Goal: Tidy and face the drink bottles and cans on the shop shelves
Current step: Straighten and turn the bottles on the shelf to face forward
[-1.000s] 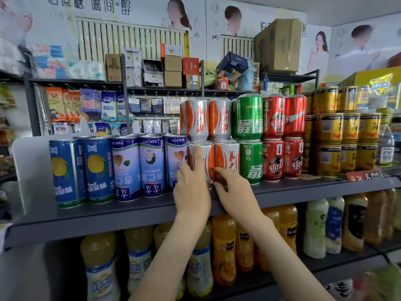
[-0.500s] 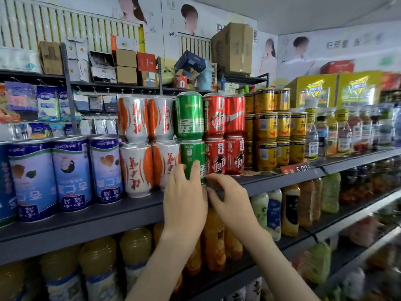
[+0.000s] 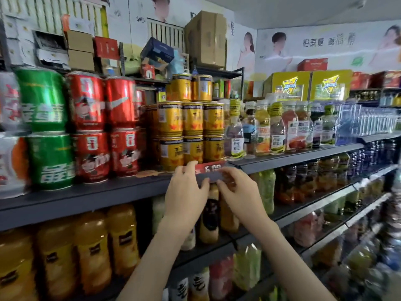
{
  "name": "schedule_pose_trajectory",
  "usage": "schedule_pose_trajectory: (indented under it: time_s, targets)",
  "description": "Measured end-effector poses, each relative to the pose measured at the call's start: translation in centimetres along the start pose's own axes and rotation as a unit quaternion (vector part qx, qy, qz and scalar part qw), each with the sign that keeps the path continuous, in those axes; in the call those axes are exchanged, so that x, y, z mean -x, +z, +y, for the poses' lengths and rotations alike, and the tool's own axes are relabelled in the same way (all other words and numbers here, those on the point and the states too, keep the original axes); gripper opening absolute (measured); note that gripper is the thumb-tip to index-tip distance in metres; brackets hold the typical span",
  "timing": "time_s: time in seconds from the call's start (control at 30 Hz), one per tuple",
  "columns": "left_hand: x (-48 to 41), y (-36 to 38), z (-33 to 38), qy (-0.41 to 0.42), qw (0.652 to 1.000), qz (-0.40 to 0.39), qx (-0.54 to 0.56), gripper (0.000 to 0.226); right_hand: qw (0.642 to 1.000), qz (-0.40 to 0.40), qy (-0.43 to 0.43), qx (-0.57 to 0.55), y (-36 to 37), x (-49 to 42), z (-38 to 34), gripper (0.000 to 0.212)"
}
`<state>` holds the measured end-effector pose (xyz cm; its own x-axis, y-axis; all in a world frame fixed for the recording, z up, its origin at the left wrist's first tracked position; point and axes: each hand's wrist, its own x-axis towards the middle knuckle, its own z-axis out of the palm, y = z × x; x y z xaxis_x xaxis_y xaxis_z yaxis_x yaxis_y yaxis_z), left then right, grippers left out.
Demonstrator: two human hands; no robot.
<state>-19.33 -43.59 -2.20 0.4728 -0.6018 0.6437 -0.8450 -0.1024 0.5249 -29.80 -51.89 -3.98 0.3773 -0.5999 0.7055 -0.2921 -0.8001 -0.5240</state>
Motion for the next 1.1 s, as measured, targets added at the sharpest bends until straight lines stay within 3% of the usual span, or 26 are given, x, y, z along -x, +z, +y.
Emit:
schedule_pose_trajectory:
  time_s: [0.27, 0.63, 0.87, 1.1]
  targets:
    - [-4.6, 8.7, 5.8, -0.001, 0.999, 0.035, -0.038, 0.051, 1.000, 0.007, 0.011, -0.021, -4.8, -5.4, 9.7, 0.033]
    - [-13.6, 16.3, 9.7, 0.004, 0.991, 0.110, -0.071, 0.057, 0.998, 0.029, -0.032, -0.046, -5.8, -15.3, 16.9, 0.043]
    - [-15.6, 18.1, 10.6, -0.056, 0.973, 0.179, -0.135, 0.074, 0.990, 0.028, -0.097, -0.098, -6.3, -19.8, 19.2, 0.055]
    - [-17.8, 20.0, 10.3, -0.202, 0.962, 0.172, -0.056, 0.088, 0.975, -0.033, -0.177, -0.131, -6.8, -21.0, 21.7, 0.057]
